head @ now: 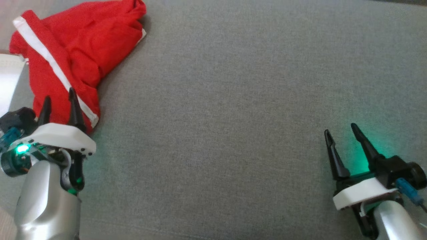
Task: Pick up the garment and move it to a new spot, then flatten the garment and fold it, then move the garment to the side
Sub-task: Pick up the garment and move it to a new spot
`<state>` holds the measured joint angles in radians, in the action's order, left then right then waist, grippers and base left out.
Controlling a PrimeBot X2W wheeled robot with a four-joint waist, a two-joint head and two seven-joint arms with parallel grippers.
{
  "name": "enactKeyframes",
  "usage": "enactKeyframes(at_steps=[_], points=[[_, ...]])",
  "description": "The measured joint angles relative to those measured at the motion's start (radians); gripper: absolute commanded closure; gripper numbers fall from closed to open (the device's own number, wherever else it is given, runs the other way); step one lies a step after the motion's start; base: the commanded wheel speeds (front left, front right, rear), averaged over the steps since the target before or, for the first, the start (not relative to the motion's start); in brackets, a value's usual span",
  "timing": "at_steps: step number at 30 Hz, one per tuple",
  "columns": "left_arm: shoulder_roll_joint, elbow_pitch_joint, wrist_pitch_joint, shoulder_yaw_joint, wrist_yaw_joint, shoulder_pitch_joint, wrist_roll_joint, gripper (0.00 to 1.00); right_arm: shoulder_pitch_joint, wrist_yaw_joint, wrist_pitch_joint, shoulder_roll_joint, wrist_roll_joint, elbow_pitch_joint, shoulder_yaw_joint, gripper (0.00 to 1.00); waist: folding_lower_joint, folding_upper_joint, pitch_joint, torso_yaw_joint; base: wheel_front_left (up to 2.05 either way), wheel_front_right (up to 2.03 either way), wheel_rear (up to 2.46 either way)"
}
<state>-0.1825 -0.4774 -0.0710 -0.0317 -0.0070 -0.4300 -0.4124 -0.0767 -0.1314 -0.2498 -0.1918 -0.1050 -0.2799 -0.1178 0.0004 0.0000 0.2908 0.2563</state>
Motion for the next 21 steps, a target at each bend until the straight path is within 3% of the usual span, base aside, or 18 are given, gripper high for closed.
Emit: enactKeyframes(at_steps=[7, 12, 13, 14, 15, 16, 21], points=[[0.005, -0.178, 0.019, -0.001, 0.026, -0.053, -0.001, 0.0, -0.003, 0.0, 0.0, -0.025, 0.0, 0.021, 0.004, 0.0, -0.0003, 0.0, 0.025, -0.006, 0.0, 0.0, 0.0], [0.016, -0.276, 0.058, 0.011, -0.004, -0.087, -0.004, 0.0, -0.002, 0.0, 0.003, -0.04, 0.0, 0.03, 0.005, 0.0, -0.0003, 0.0, 0.019, 0.002, 0.0, 0.0, 0.0], [0.019, -0.295, 0.066, 0.014, -0.016, -0.094, -0.005, 0.17, -0.001, 0.0, 0.004, -0.042, 0.0, 0.033, 0.005, 0.0, -0.0003, 0.0, 0.016, 0.004, 0.0, 0.0, 0.0], [0.021, -0.314, 0.07, 0.018, -0.026, -0.101, -0.005, 0.51, -0.001, 0.0, 0.005, -0.042, 0.0, 0.036, 0.004, 0.0, -0.0003, 0.0, 0.014, 0.006, 0.0, 0.0, 0.0], [0.022, -0.33, 0.079, 0.024, -0.032, -0.106, -0.007, 0.6, -0.001, 0.0, 0.008, -0.042, 0.0, 0.038, 0.002, 0.0, -0.0003, 0.0, 0.011, 0.008, 0.0, 0.0, 0.0], [0.025, -0.344, 0.091, 0.026, -0.04, -0.11, -0.011, 1.0, -0.001, 0.0, 0.014, -0.042, 0.0, 0.039, 0.001, 0.0, -0.0003, 0.0, 0.006, 0.009, 0.0, 0.0, 0.0], [0.024, -0.369, 0.136, 0.028, -0.063, -0.128, -0.012, 1.0, 0.001, 0.0, 0.022, -0.042, -0.001, 0.041, -0.003, 0.0, -0.0003, 0.0, -0.014, 0.012, 0.0, 0.0, 0.0]])
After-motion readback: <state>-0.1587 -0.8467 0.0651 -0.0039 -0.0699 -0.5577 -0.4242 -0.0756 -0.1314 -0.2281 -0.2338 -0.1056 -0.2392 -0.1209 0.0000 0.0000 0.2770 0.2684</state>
